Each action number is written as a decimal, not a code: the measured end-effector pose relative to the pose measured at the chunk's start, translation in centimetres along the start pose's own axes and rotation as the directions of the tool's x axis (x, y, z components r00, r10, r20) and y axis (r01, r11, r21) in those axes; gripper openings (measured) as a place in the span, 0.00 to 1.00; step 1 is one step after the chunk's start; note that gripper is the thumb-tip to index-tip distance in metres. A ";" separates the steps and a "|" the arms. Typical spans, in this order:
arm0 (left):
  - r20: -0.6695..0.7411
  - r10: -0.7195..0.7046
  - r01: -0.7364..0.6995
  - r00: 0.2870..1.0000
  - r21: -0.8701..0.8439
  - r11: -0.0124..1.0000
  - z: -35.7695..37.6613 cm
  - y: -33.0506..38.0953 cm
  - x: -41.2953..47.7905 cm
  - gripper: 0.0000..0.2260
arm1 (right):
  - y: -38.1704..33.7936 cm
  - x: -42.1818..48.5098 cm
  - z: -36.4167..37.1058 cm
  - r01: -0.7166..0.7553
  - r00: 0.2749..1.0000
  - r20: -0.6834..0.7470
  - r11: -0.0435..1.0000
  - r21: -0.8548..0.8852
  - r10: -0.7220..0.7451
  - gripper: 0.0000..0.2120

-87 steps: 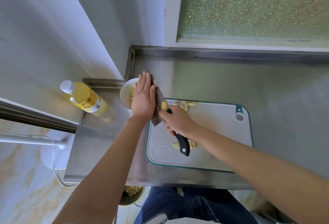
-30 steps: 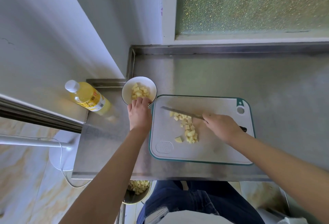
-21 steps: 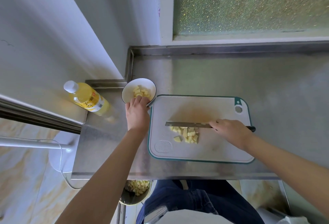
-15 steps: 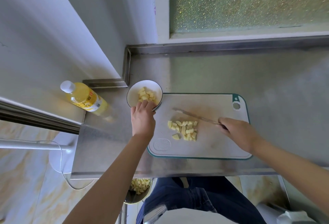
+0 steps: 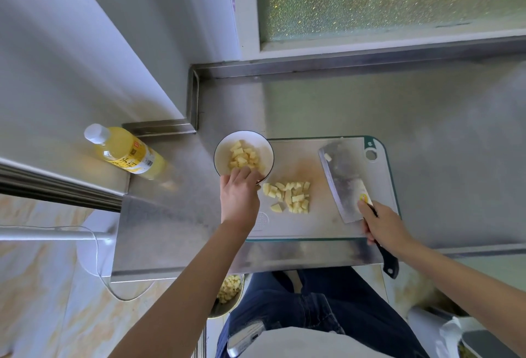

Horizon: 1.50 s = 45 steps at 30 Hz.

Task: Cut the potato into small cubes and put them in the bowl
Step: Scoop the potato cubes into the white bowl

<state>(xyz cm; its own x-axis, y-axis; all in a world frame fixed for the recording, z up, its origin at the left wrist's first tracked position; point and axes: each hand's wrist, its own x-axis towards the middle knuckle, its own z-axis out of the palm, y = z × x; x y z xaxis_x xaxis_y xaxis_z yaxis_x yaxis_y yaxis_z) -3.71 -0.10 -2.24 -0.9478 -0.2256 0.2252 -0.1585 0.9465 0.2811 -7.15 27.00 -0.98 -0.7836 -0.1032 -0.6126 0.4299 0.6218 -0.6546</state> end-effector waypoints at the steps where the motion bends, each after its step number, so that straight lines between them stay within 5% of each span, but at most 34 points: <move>1: -0.015 0.002 -0.002 1.000 -0.007 1.000 0.1 0.0 -0.1 0.18 | 0.2 0.0 0.2 -0.020 1.000 0.009 1.000 0.024 0.020 0.18; 4: -0.067 0.004 -0.006 0.998 -0.037 0.999 0.3 0.3 -0.6 0.20 | 0.3 -0.2 0.9 -0.069 0.997 0.036 0.992 0.106 0.066 0.18; 9: 0.020 0.217 -0.206 0.976 -0.246 0.947 1.2 1.6 -4.0 0.15 | 0.4 -1.1 2.0 -0.103 0.993 0.074 0.981 0.165 0.092 0.17; 16: 0.286 -0.005 0.084 0.958 -0.263 0.961 3.5 1.9 -4.7 0.20 | 0.6 -2.0 4.1 -0.099 0.989 0.125 0.983 0.153 0.080 0.18; 20: 0.399 -0.145 0.341 0.905 -0.480 0.808 3.5 2.9 -3.3 0.21 | 0.1 -2.4 5.5 -0.106 0.985 0.153 0.978 0.181 0.079 0.20; 23: 0.466 -0.122 0.399 0.876 -0.562 0.725 3.8 4.5 -2.6 0.21 | -0.1 -2.4 6.6 -0.136 0.980 0.172 0.964 0.230 0.097 0.21; 36: 0.360 -0.280 0.455 0.890 -0.652 0.607 5.2 6.3 -2.3 0.17 | -1.0 -3.2 10.2 -0.035 0.967 0.254 0.984 0.174 -0.010 0.23; 45: 0.168 -0.263 0.301 0.950 -0.718 0.628 2.3 9.0 -0.1 0.19 | -3.7 -4.5 7.7 0.110 0.974 0.168 0.967 0.228 -0.151 0.16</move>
<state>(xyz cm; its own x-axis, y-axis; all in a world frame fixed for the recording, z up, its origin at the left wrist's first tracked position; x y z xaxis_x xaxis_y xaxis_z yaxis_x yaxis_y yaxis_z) -5.64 8.94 -1.88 -0.9054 -0.4243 -0.0167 -0.1858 0.3605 0.9141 -1.77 19.20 0.83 -0.7526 -0.3248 -0.5728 0.4321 0.4128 -0.8018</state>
